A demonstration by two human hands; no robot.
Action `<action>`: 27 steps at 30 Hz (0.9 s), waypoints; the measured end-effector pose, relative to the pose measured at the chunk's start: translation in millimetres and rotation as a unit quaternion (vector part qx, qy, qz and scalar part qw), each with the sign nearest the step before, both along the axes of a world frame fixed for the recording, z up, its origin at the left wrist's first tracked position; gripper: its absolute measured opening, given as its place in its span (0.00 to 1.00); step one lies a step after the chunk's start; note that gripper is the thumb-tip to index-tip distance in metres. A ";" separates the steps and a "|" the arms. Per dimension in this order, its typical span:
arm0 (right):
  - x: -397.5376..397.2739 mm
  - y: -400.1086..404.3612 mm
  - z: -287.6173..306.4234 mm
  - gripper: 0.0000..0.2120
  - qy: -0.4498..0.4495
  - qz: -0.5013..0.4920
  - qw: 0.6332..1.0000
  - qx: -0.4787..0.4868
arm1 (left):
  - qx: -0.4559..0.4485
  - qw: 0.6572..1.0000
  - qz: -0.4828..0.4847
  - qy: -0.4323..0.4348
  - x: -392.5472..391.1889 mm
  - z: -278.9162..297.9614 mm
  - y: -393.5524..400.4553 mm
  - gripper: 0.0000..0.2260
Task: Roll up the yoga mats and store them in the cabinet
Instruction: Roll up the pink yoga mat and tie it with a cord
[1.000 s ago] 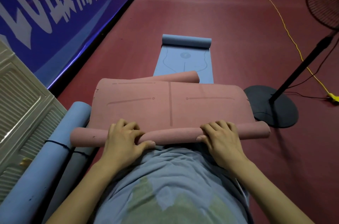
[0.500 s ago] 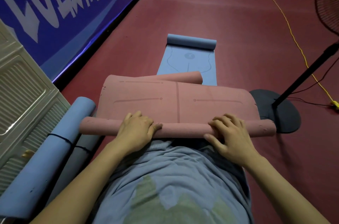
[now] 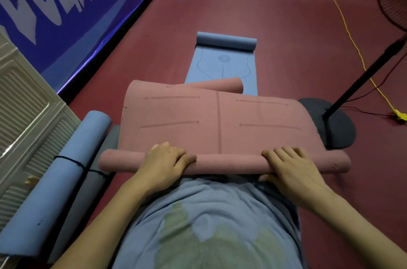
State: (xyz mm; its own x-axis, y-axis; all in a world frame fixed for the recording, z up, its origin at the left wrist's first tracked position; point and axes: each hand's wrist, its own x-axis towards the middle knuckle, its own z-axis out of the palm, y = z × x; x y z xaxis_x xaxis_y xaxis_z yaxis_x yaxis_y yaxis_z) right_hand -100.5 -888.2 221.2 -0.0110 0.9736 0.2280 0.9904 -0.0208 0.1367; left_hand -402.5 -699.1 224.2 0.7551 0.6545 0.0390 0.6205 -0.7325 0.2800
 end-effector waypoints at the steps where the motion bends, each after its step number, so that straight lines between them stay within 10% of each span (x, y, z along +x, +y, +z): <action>1: -0.1 -0.2 -7.0 0.28 0.015 -0.011 1.000 -0.011 | 0.010 1.000 0.003 0.003 1.9 -0.7 -1.4 0.33; 13: 7.3 16.2 -15.2 0.22 0.084 -0.025 0.996 0.023 | 0.029 0.988 0.143 -0.053 23.8 7.5 5.2 0.15; 19: 24.9 28.4 -4.8 0.24 0.116 0.003 0.992 -0.038 | 0.218 0.971 0.080 -0.053 32.7 -5.8 -24.7 0.09; 27: 44.8 73.7 22.4 0.24 0.171 0.053 0.970 -0.164 | 0.230 0.972 0.041 0.008 37.6 -0.1 -29.4 0.13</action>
